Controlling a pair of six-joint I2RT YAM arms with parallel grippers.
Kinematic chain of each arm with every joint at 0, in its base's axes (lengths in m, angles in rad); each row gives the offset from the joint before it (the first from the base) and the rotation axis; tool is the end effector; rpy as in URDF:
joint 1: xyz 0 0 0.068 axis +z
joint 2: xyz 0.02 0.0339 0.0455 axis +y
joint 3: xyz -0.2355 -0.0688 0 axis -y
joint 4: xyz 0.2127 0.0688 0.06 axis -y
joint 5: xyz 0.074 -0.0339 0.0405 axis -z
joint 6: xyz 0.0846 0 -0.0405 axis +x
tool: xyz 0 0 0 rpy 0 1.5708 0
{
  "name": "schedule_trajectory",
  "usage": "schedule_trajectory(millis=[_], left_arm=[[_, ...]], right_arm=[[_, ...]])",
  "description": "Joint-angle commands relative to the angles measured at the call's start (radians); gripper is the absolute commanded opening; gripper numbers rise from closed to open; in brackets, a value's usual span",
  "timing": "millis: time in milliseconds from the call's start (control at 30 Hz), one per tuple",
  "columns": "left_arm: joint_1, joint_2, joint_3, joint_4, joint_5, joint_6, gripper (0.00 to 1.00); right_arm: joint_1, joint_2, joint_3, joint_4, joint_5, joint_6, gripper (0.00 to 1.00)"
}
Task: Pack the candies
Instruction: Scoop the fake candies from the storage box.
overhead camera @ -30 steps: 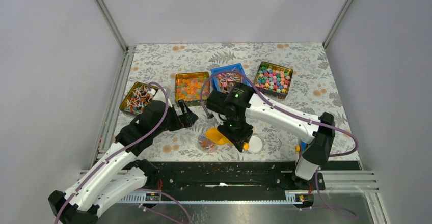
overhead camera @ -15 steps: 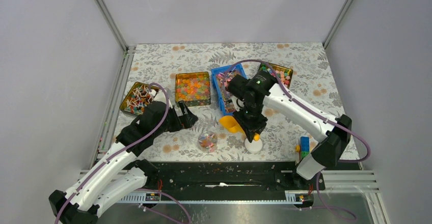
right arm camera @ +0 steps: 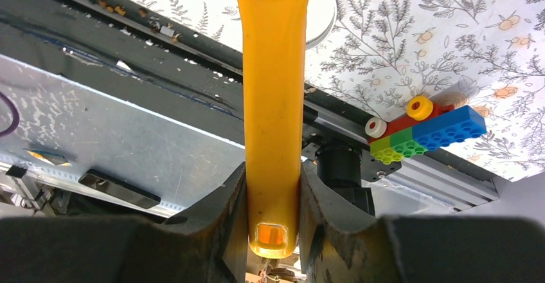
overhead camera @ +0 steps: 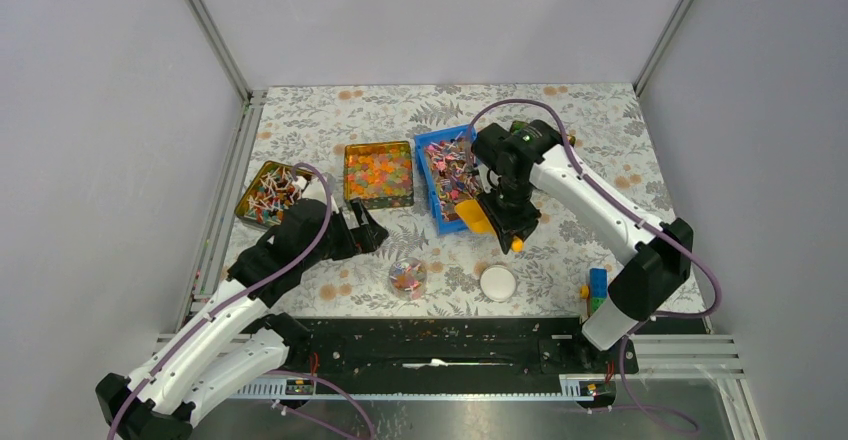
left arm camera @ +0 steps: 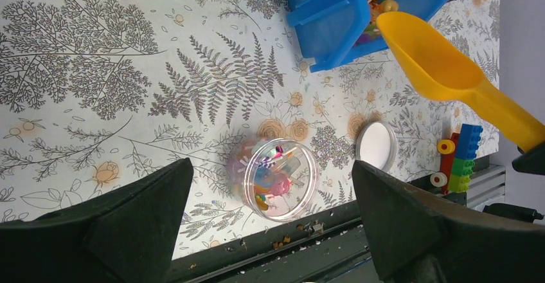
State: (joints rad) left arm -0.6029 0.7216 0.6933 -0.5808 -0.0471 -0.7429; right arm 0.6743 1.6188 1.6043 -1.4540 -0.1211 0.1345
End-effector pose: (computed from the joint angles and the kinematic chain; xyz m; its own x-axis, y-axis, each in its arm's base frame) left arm 0.1567 -0.1030 0.2323 -0.7087 -0.3324 -0.6223 0.0750 0.8416 -0.5349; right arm 0.1975 0.1709 0.2485 -0.8544 -0.5125 -0.0851 -0.5195 0.8441 0.1328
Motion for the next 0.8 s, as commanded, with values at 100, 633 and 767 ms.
schedule_trajectory(millis=[100, 633, 767], left_arm=[[0.000, 0.004, 0.014, 0.013, 0.003, 0.015, 0.99], [0.000, 0.088, 0.068, 0.033, 0.003, 0.042, 0.99], [0.002, 0.119, 0.092, 0.039, 0.008, 0.055, 0.99]], right_arm=[[-0.018, 0.083, 0.058, 0.017, 0.048, -0.019, 0.00], [-0.017, 0.156, 0.111, 0.053, 0.070, -0.010, 0.00], [-0.016, 0.173, 0.127, 0.060, 0.069, -0.009, 0.00]])
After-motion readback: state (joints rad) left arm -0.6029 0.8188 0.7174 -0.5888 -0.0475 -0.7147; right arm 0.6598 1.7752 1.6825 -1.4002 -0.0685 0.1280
